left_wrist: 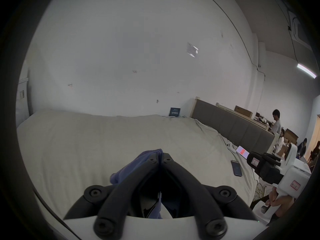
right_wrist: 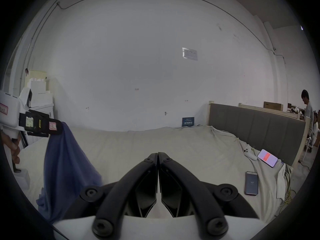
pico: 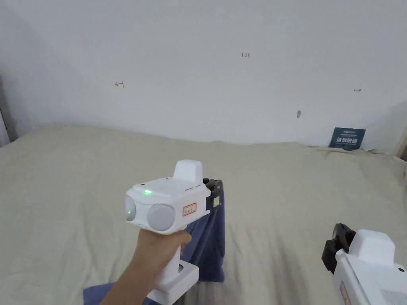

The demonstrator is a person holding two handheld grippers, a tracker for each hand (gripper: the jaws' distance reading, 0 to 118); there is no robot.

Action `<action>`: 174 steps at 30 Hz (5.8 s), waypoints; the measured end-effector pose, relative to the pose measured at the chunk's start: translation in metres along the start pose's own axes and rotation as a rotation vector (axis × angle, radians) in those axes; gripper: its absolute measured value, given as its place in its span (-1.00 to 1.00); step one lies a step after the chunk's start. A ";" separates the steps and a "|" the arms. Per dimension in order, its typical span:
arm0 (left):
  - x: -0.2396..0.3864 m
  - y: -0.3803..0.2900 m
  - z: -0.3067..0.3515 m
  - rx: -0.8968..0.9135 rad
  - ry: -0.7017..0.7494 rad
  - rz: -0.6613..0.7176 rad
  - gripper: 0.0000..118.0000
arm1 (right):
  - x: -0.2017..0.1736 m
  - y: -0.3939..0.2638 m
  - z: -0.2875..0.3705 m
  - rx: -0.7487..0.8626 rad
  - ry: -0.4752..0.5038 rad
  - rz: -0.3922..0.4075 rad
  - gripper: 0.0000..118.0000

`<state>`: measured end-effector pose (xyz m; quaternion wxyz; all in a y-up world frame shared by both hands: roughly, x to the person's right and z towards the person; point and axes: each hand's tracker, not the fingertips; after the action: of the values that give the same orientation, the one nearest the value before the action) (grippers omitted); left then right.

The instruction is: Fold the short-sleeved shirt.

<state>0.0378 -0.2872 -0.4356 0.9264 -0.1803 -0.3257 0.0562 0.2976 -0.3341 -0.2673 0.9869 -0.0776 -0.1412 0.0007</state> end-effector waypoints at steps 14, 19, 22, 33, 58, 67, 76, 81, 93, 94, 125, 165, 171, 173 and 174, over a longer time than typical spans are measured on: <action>0.084 -0.049 -0.107 -0.151 -0.084 -0.044 -1.00 | 0.074 -0.003 0.008 -0.013 -0.139 -0.010 -0.98; 0.080 -0.074 -0.122 -0.206 -0.057 -0.013 -1.00 | 0.083 -0.012 0.006 -0.037 -0.159 -0.020 -0.98; 0.089 -0.079 -0.112 -0.219 -0.052 -0.005 -0.66 | 0.082 -0.016 0.004 -0.050 -0.158 -0.027 -0.98; 0.045 -0.058 -0.023 -0.013 0.082 -0.058 0.14 | 0.051 -0.018 -0.001 -0.057 -0.104 -0.024 -0.98; -0.109 -0.146 0.121 -0.043 0.454 0.085 -1.00 | -0.043 -0.031 -0.014 -0.066 0.081 0.028 -0.98; -0.143 -0.161 0.060 -0.328 0.405 0.230 -0.92 | -0.043 -0.037 -0.016 -0.090 0.086 0.040 -0.98; -0.136 -0.170 0.026 -0.548 0.450 0.188 0.40 | -0.037 -0.043 -0.017 -0.112 0.076 0.043 -0.98; -0.117 -0.175 0.016 -0.592 0.519 0.080 0.33 | -0.034 -0.048 -0.018 -0.129 0.071 0.034 -0.98; -0.110 -0.161 0.035 -0.474 0.448 0.009 -1.00 | -0.027 -0.054 -0.025 -0.149 0.064 0.031 -0.98; -0.112 -0.156 0.042 -0.440 0.428 0.037 -1.00 | -0.026 -0.054 -0.026 -0.150 0.064 0.032 -0.98; -0.123 -0.119 0.152 -0.102 0.485 0.063 -1.00 | -0.026 -0.113 -0.210 -0.696 0.181 0.161 0.27; -0.201 0.087 0.170 0.133 0.633 -0.022 -1.00 | -0.029 0.132 -0.125 -0.045 0.150 0.042 -0.78; -0.210 0.109 0.154 0.128 0.660 -0.029 -1.00 | -0.042 0.158 -0.147 -0.001 0.118 0.065 -0.79; -0.208 0.115 0.148 0.124 0.669 -0.032 -1.00 | -0.048 0.164 -0.156 0.007 0.109 0.083 -0.78; -0.209 0.118 0.144 0.123 0.673 -0.033 -1.00 | -0.050 0.166 -0.161 0.011 0.102 0.085 -0.78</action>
<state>-0.2139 -0.1811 -0.4976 0.9919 -0.1272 -0.0006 -0.0017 0.2978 -0.1958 -0.4596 0.9923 -0.0783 -0.0871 0.0396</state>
